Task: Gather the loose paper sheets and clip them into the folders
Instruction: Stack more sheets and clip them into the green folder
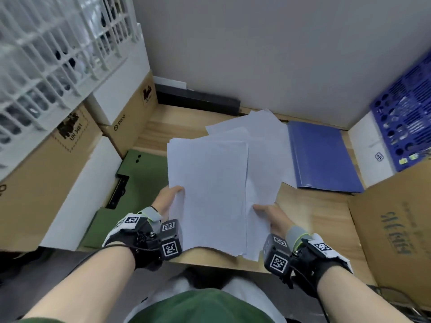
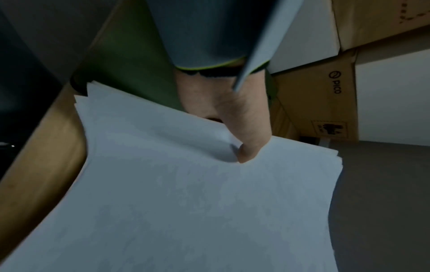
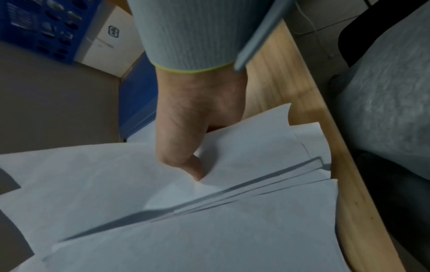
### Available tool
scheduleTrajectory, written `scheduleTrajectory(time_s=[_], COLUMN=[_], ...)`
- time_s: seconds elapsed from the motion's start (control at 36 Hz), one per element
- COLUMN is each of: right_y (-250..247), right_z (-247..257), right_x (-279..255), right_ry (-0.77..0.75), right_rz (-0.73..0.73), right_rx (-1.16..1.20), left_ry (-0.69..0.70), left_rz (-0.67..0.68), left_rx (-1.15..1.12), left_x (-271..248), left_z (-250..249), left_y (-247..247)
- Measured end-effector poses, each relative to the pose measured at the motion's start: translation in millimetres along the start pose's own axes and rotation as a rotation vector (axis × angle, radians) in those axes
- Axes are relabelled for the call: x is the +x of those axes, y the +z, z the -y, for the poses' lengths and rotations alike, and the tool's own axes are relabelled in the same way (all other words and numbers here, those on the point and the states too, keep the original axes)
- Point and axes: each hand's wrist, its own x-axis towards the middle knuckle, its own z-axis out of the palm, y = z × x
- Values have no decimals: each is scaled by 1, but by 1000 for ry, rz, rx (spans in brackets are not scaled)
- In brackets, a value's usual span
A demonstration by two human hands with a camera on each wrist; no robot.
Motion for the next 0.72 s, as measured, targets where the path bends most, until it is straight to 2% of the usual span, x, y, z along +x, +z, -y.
scheduleTrajectory(time_s=[0.14,0.25,0.36,0.47,0.56,0.64,0.72], right_y=[5,-6,-14,-25,-38,-54,-63], right_z=[16,27,35,45,72,110,138], right_x=[0,4,15,28,30,33,30], right_ry=[19,-39,-90,-154,-224,-354,-437], right_rz=[65,167,167,77,1,45,102], right_rx=[14,3,-105,-154,-119,-61,-29], left_ry=[92,168,201,270,329,410,480], left_rz=[49,10,-15,25,69,133,129], left_rx=[58,131,160,97,-19,-137,-175], left_x=[-6,0,4,1,-4,-11,-14], left_z=[-19,-25,-28,-41,-63,-92,-112], left_y=[17,33,50,69,83,96,105])
